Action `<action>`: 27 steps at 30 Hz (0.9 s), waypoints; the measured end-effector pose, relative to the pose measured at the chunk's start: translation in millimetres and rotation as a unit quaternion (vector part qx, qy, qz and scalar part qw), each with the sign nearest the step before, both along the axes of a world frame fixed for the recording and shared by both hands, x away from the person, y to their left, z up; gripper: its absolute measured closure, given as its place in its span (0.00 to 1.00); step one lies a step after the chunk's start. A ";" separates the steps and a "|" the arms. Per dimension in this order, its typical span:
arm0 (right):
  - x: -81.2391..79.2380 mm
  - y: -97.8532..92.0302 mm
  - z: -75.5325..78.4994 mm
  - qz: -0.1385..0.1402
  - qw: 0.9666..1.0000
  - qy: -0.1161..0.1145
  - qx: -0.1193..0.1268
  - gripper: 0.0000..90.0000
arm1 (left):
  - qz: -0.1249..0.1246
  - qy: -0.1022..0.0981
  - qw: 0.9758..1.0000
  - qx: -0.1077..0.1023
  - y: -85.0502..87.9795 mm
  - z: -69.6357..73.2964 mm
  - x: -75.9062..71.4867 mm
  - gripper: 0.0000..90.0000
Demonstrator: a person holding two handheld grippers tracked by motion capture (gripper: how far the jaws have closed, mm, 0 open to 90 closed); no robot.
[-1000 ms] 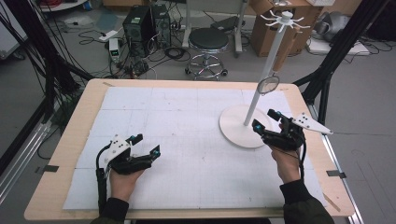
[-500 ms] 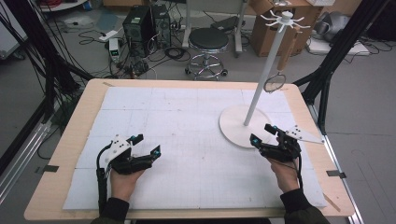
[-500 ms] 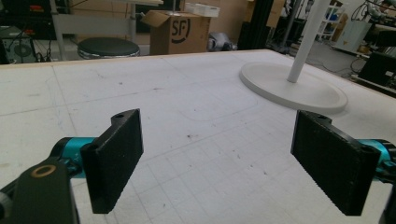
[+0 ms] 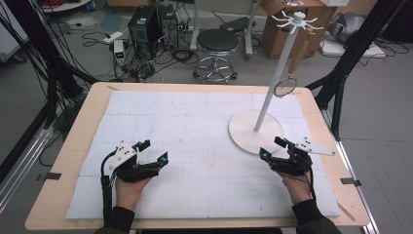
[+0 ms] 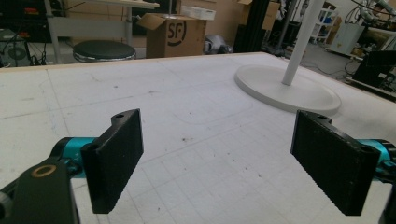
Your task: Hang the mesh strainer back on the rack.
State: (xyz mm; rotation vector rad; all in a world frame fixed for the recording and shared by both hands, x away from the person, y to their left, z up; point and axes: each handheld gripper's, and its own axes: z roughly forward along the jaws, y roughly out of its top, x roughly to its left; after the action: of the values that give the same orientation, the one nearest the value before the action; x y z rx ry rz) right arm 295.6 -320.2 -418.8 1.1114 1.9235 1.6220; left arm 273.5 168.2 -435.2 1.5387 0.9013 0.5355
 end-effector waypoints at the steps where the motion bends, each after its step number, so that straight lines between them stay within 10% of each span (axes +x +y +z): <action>1: 0.6 0.9 -1.1 0.000 1.000 0.004 -0.001 0.17 | -0.001 0.002 1.000 -0.001 -0.3 -0.1 0.0 0.19; 27: -1.3 9.2 -2.6 0.001 1.000 -0.003 -0.021 0.17 | -0.007 0.008 1.000 0.004 -2.7 -1.5 1.7 0.19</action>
State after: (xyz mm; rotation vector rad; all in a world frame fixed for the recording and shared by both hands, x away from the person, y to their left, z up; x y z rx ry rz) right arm 294.3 -311.1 -421.4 1.0877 1.9464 1.5780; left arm 275.2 165.5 -436.7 1.5576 0.9023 0.5181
